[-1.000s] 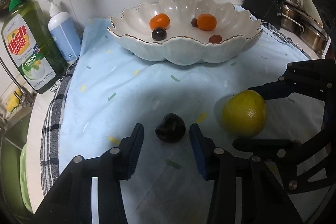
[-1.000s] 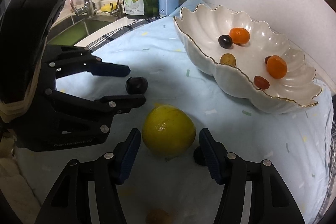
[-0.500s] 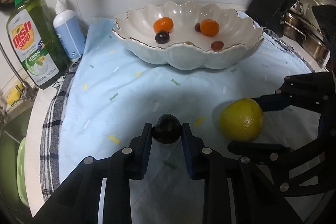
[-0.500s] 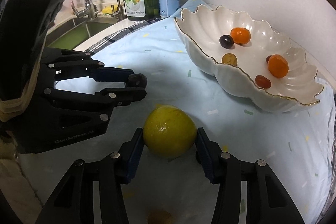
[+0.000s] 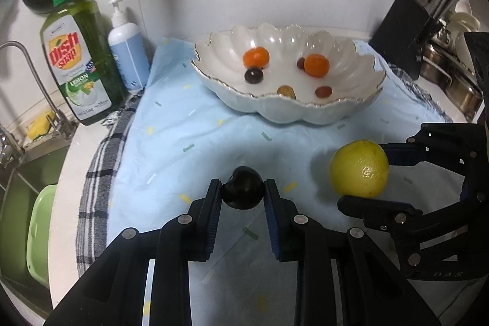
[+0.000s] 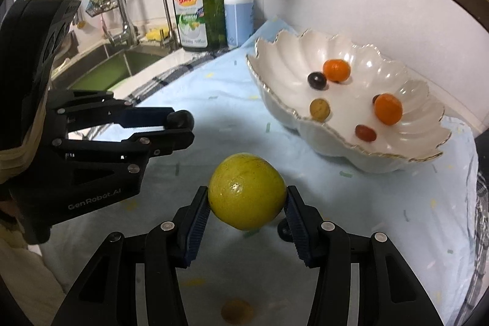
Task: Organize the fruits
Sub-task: 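Grasp the yellow-green citrus with the right tool while the left tool grasps the dark plum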
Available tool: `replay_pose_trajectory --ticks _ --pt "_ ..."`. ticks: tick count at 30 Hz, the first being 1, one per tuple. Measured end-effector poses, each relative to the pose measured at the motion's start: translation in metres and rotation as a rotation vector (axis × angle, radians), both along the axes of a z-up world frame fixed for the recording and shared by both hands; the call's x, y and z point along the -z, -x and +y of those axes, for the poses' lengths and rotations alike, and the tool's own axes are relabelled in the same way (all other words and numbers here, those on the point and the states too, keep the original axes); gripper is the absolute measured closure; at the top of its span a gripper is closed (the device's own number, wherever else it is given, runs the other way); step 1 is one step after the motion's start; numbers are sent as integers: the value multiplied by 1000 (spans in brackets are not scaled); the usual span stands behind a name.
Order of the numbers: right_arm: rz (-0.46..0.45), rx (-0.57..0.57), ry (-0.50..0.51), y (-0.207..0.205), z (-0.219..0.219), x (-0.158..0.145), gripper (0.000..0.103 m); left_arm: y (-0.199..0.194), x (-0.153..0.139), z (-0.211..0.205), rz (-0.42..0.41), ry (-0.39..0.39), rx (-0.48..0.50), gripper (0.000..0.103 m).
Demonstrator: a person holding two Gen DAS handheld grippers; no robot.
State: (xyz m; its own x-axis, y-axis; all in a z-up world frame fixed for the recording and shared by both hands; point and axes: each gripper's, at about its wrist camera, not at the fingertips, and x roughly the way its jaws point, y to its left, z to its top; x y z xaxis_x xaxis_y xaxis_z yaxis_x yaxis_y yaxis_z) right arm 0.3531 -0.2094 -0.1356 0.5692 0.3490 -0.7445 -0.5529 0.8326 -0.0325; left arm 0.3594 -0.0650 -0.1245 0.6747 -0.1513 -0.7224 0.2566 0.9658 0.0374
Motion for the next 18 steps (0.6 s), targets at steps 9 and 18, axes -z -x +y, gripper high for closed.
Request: replay_pose_trajectory --ticks 9,18 --pt "-59 51 -53 7 -10 -26 52 13 -26 -2 -58 33 -27 75" --pt "-118 95 -108 13 -22 -51 52 17 -56 -9 -130 42 -47 75"
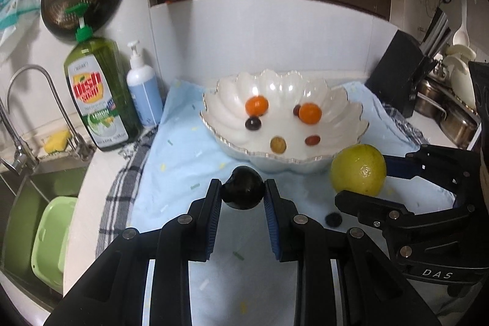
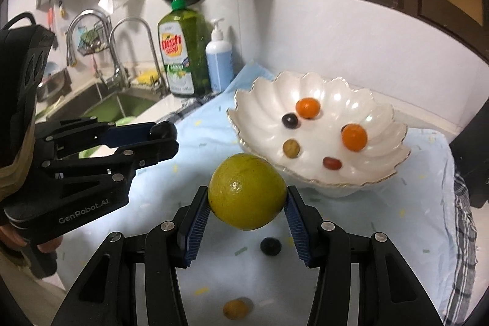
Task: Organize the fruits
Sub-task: 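Carry the citrus and plum over the white bowl with both tools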
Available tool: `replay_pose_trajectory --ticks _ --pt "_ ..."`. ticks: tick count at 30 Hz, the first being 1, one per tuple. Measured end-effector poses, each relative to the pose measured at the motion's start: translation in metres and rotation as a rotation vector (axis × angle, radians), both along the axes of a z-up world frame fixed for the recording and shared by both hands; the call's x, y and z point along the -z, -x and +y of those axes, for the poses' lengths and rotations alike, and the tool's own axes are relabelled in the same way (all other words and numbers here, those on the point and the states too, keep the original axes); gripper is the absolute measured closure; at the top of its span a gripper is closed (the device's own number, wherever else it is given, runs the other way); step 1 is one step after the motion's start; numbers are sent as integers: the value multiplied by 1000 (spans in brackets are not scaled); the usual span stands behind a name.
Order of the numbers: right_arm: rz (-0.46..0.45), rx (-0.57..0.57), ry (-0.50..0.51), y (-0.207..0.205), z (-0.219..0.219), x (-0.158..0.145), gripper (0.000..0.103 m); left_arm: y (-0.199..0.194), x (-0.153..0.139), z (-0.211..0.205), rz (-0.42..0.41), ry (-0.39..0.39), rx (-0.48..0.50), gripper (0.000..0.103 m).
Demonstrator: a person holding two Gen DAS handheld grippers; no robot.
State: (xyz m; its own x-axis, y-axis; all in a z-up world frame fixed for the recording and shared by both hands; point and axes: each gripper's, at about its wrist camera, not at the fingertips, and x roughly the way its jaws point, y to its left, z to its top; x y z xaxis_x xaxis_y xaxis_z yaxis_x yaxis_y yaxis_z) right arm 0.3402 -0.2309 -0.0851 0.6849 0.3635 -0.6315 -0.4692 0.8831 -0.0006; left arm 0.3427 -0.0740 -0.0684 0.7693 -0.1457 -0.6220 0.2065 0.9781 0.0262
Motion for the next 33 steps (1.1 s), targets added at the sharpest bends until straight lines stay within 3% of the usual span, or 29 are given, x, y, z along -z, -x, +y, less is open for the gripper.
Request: replay_pose_trajectory --ticks 21,33 --pt "-185 148 -65 -25 -33 -61 52 -26 -58 -21 -172 27 -4 75" --pt "-148 188 -54 -78 -42 -64 52 -75 -59 -30 -161 13 -2 75"
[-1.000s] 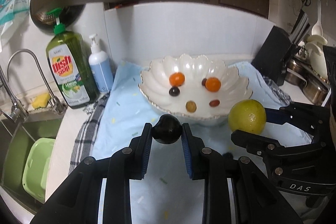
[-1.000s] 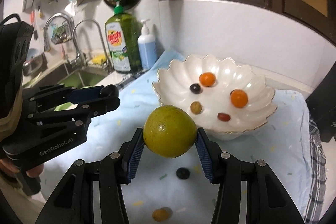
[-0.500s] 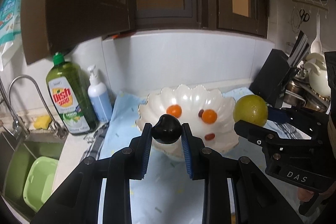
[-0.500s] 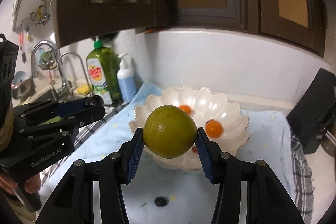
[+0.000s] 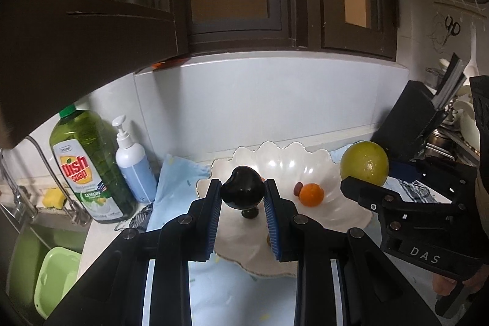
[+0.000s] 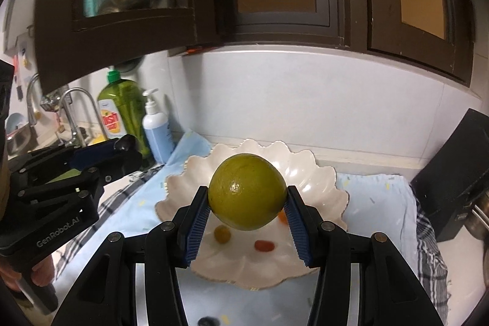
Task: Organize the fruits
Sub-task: 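Carry the citrus and plum over the white bowl with both tools, then open both tools to release the citrus and plum into the bowl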
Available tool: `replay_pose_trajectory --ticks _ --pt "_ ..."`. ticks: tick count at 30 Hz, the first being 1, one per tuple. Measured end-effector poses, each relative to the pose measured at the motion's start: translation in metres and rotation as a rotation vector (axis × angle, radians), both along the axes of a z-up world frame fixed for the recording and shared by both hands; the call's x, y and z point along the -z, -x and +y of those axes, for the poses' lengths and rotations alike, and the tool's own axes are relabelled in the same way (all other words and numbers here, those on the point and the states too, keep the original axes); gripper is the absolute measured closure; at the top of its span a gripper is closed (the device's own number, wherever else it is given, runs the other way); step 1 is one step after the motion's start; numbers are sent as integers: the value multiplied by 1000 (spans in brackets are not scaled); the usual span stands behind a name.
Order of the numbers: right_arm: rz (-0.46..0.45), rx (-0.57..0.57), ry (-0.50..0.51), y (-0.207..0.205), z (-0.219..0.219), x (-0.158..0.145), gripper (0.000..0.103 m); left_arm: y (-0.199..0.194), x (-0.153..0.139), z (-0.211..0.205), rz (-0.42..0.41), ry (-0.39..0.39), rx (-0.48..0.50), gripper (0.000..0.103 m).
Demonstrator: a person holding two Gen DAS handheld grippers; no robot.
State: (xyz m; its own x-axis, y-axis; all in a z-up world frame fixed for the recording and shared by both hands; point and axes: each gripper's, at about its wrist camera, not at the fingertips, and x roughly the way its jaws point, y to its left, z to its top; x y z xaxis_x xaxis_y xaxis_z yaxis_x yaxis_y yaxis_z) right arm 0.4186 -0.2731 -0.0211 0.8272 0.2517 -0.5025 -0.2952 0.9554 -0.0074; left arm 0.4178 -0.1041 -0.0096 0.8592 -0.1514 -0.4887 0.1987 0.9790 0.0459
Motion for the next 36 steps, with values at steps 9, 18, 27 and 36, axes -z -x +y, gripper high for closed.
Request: replay_pose_trajectory --ticks 9,18,27,36 --pt "78 25 40 -52 -7 17 52 -50 17 -9 86 -8 8 75" --pt "155 58 78 -87 -23 37 52 -89 35 -34 172 2 56 75" --pt "226 97 81 -101 -41 55 52 -115 63 -61 268 -22 100 75" --pt "273 103 106 -104 -49 72 52 -125 85 -73 334 -63 106 74"
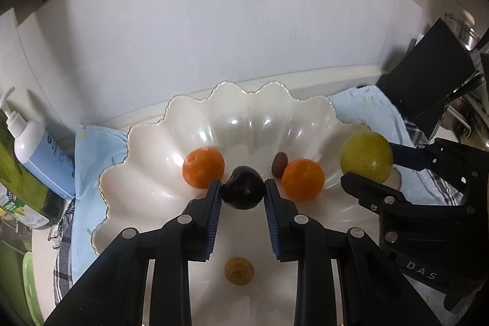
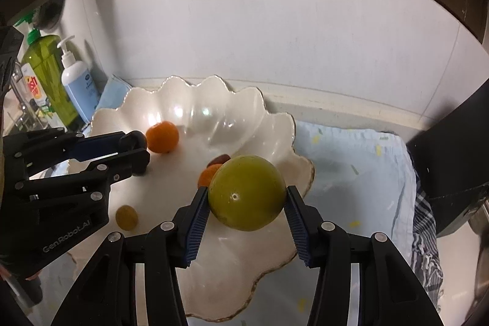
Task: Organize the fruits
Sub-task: 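Open both tools to release the citrus and plum into the bowl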
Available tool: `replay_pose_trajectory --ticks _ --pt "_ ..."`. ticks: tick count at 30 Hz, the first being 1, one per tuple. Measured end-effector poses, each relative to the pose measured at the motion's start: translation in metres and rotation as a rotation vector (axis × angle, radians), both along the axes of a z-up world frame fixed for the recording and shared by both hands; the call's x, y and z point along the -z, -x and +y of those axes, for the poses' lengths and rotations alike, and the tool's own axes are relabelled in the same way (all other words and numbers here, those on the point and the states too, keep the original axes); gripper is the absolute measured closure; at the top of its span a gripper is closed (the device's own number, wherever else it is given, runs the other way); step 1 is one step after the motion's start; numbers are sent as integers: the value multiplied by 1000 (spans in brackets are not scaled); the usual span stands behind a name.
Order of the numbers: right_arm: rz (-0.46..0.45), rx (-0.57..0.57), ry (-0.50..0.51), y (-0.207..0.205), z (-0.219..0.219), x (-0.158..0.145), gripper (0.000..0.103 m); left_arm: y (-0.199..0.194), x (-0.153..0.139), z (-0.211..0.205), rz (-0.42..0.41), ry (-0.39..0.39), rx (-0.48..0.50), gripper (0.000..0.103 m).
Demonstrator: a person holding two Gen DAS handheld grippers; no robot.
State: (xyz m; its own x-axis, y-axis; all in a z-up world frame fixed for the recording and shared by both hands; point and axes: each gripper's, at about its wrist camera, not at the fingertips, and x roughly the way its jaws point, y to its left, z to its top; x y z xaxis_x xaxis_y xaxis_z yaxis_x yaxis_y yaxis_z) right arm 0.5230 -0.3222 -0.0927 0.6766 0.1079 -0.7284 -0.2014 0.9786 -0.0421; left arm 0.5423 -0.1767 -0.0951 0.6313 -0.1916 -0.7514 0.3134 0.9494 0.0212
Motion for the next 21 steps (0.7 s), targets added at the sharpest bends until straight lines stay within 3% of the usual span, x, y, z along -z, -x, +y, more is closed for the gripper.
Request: replay_pose_trajectory --ticks 3,5,6,9,13,21 --pt "10 -1 -4 -1 -1 2 52 -2 1 0 9 -5 -2 74" --pt "20 -4 -8 -2 -1 4 52 -5 1 1 16 -8 -4 68" --pt "22 -4 -7 -2 -1 5 52 -5 1 1 15 -9 -8 61" --pt "24 -3 0 -3 -2 6 51 -6 -2 4 5 -18 -21 55" --pt "-7 28 11 0 -5 1 35 -2 -8 11 -9 -27 -44 44" --pt "-46 44 41 20 -6 -5 35 16 -24 20 -61 -59 -80 33"
